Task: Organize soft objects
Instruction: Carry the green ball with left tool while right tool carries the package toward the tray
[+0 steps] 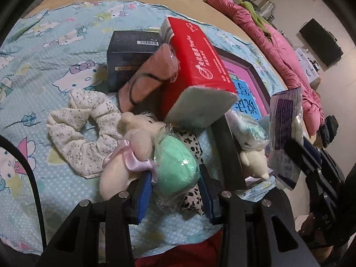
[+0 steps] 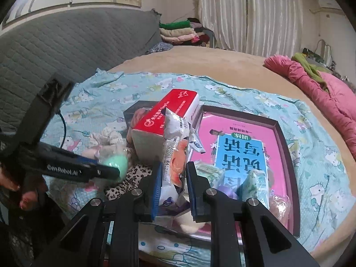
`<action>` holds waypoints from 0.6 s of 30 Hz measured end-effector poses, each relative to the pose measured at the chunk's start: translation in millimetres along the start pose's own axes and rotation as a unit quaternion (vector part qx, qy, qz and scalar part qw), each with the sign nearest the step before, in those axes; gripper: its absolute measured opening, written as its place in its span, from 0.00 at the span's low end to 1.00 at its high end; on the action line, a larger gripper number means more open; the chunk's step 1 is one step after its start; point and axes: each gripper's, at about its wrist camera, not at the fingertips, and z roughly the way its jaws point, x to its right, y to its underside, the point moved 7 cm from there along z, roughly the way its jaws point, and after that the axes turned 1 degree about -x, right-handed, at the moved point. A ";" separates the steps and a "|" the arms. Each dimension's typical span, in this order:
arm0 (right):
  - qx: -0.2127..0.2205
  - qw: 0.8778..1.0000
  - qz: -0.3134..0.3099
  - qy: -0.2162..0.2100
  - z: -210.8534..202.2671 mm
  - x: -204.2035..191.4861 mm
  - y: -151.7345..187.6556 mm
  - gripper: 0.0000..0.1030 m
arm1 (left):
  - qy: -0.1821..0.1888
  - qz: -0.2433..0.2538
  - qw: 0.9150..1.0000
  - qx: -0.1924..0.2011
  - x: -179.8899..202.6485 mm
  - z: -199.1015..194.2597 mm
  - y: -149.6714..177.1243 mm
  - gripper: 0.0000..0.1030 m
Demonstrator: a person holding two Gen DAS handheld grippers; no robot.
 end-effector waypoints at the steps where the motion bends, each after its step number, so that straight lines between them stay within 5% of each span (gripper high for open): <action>1: 0.000 1.000 0.001 0.000 0.1 0.5 0.3 0.21 | -0.002 0.000 1.000 -0.004 -0.3 1.1 1.2 0.40; 13: 0.005 1.000 0.006 -0.002 -0.1 3.8 0.7 0.21 | -0.009 -0.034 0.999 -0.028 5.4 10.9 10.5 0.45; 18: 0.012 1.000 0.016 -0.003 -3.2 8.9 0.6 0.21 | -0.027 -0.028 0.999 -0.030 16.9 12.9 4.2 0.36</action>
